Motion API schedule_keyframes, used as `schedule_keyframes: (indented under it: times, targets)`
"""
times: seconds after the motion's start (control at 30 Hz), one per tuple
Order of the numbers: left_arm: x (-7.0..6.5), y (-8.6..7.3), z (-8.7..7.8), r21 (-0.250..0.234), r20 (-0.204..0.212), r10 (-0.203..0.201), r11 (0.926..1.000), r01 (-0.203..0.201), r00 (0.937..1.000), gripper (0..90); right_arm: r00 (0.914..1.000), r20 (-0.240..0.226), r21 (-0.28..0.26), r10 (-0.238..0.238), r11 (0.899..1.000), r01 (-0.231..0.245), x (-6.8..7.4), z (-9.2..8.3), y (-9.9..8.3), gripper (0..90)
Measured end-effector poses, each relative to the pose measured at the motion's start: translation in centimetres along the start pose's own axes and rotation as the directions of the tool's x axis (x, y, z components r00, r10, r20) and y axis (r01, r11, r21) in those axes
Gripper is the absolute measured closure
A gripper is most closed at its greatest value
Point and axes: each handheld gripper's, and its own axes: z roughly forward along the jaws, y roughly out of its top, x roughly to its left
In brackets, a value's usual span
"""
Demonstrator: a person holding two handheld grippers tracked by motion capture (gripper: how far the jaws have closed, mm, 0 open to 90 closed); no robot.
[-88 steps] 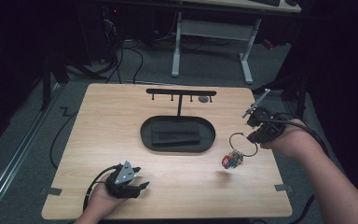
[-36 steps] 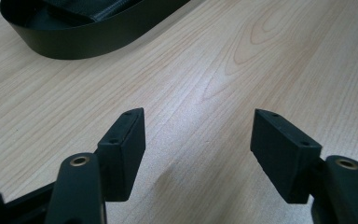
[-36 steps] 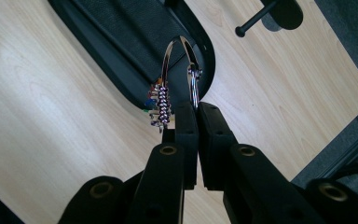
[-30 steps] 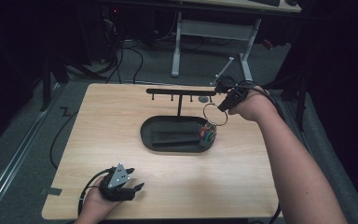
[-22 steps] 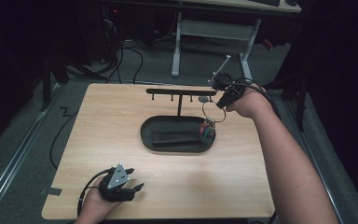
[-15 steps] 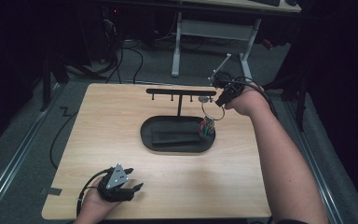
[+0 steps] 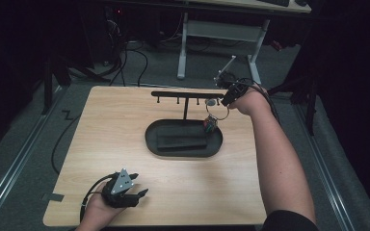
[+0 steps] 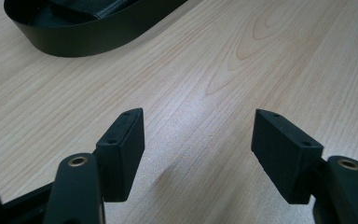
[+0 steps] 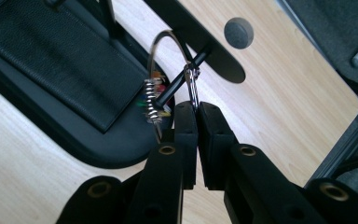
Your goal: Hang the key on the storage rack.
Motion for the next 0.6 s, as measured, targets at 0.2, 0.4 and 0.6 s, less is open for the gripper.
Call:
schedule_keyframes:
  times: [0.2,0.4,0.6]
  targets:
    - [-0.1,0.1,0.1,0.011,0.004,0.008,0.9999,-0.008,1.0000,35.1,0.9987,0.049,-0.041,0.016,0.999,-0.014,0.3,-0.1,-0.9,73.7]
    - [-0.4,0.1,0.4,0.019,0.006,0.017,0.9997,-0.017,0.9998,35.1,0.9964,0.071,-0.116,0.046,0.993,-0.037,1.2,-1.3,-3.7,56.3]
    - [-0.6,0.2,0.5,0.016,0.002,0.013,0.9998,-0.013,0.9999,34.9,0.9961,0.049,-0.281,0.073,0.958,-0.056,3.9,-0.9,-9.0,44.6]
